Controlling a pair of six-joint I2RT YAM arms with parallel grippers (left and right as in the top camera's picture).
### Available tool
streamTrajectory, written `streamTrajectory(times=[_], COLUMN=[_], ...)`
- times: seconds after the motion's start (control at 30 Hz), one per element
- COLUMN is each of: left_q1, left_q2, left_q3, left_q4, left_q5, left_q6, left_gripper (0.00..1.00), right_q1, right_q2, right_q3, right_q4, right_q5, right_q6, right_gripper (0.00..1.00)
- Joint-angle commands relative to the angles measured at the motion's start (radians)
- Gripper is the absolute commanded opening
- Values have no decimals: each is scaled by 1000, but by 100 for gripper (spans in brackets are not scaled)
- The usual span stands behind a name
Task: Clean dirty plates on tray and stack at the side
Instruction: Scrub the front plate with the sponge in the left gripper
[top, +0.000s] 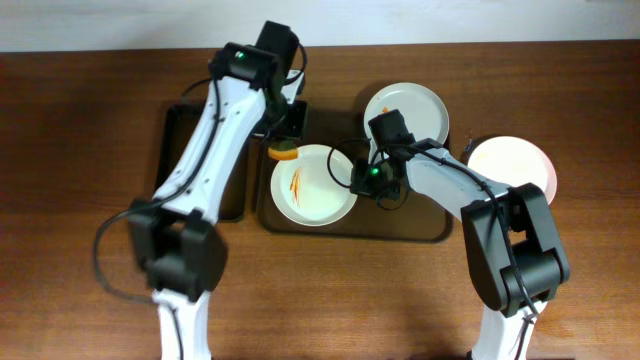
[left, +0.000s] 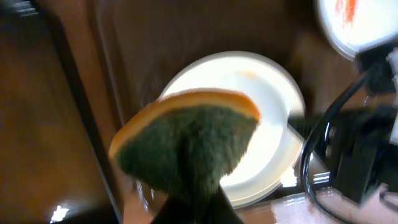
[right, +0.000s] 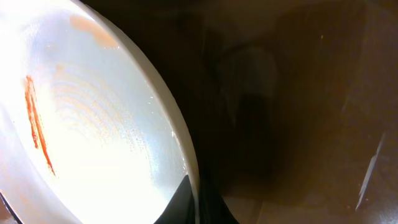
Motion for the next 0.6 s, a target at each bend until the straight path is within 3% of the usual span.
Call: streamTrajectory(times=[0.0, 0.07, 0.17, 0.23, 0.57], left_q1=[6, -9, -19, -18, -45], left_q2=[-212, -282, -271, -267, -82], left_q3=[-332, -576, -761, -803, -804], left_q4=[203, 465, 710, 770, 775], left_q5=[-28, -10, -10, -11, 16], left_q6=[-61, -80, -122, -121, -218], left_gripper=[0, 0, 0, 0, 0], right_q1=[-10, -10, -10, -10, -10], right_q2=[29, 29, 29, 29, 29], right_q3=[-2, -2, -2, -2, -2], right_q4=[-8, -5, -4, -4, 8], right_q5=[12, 11, 2, 2, -21], right_q6=[-3, -3, -3, -3, -3], right_gripper=[4, 4, 4, 4, 4])
